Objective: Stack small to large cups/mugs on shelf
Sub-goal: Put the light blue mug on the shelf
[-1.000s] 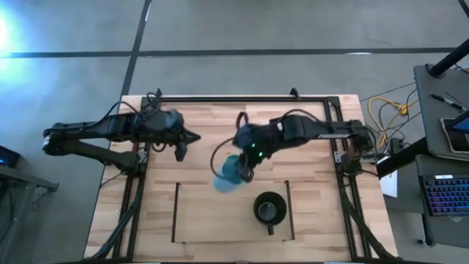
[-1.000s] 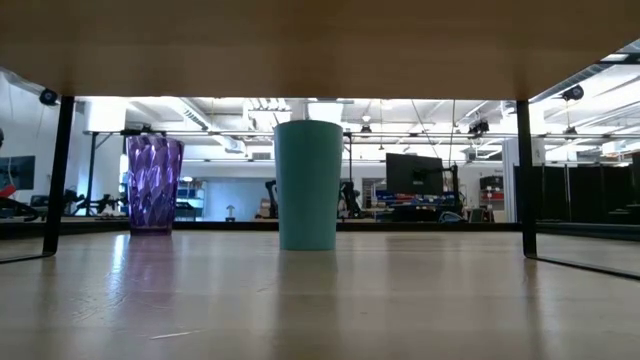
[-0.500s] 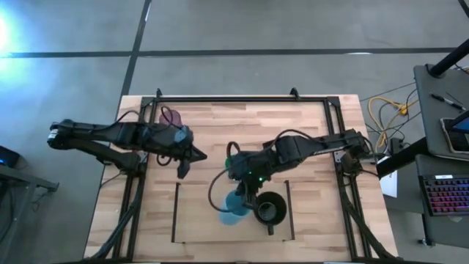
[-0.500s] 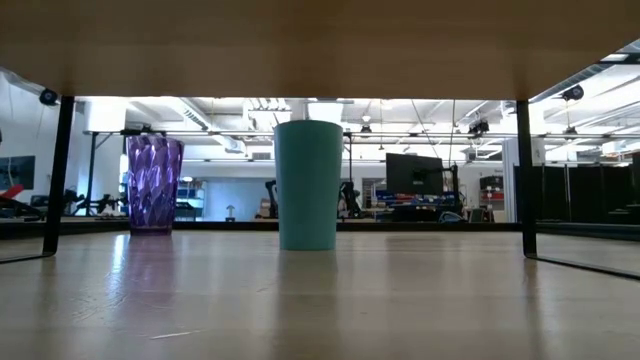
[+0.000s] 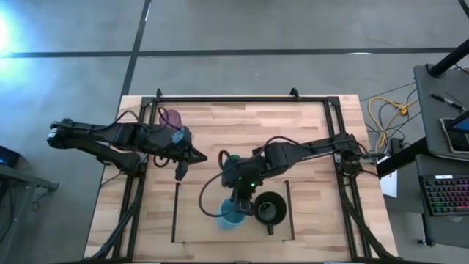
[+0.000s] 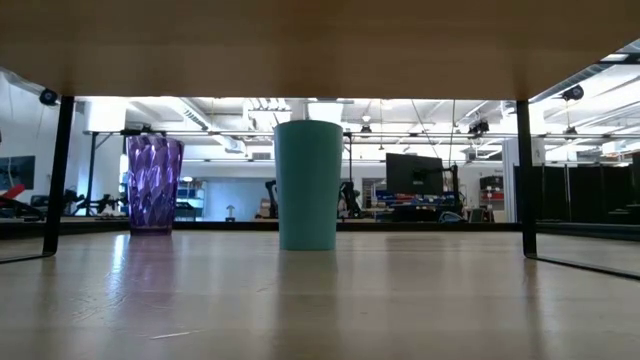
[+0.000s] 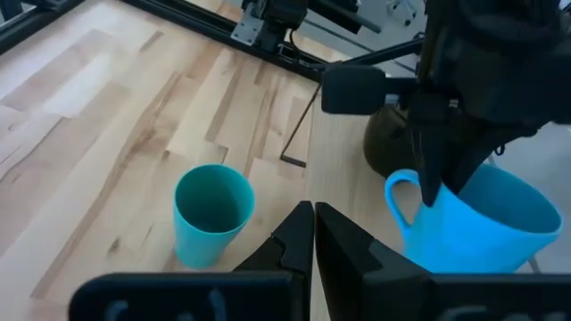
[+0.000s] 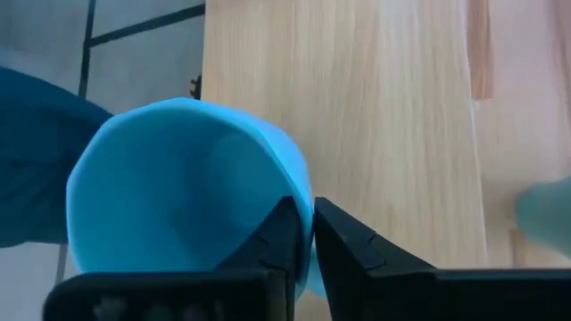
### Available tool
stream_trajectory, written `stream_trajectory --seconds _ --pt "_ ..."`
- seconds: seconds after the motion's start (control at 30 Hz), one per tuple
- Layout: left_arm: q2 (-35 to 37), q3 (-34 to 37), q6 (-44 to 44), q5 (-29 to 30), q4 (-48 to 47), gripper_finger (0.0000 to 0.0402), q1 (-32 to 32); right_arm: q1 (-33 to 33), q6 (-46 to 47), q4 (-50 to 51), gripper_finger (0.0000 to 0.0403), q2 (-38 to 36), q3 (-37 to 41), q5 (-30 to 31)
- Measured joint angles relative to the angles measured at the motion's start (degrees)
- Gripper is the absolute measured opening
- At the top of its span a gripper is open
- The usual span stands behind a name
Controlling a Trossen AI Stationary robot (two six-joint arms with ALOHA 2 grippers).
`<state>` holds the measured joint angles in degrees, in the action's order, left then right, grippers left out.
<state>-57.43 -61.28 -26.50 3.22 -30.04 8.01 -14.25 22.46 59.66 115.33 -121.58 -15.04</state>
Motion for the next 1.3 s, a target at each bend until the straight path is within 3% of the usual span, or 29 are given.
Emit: stream_trajectory --seconds 0.43,0.77,0.93,1.13,1.3 --pt "-0.28 0.91 -0.06 0.0 -0.02 0.0 0.01 -0.1 2.35 -0.37 0.0038 -0.22 0.0 0.02" --pt "-0.28 0.94 0.33 0.0 -0.02 0.0 0.0 -0.1 3.12 -0.75 0.0118 -0.31 -0.04 -0.2" --pt "-0.28 1.5 0.25 -0.02 -0.02 0.0 0.0 -0.1 3.6 -1.9 0.0138 -0.61 -0.04 -0.15" --pt "-0.1 2.56 -2.0 -1.69 -0.14 0.0 1.59 0.33 4.12 -3.14 0.0133 -3.81 -0.04 4.95" --pt "0.17 1.97 -4.71 -2.11 0.07 0.0 6.89 1.69 6.01 -0.6 0.0106 -6.07 -0.04 9.14"
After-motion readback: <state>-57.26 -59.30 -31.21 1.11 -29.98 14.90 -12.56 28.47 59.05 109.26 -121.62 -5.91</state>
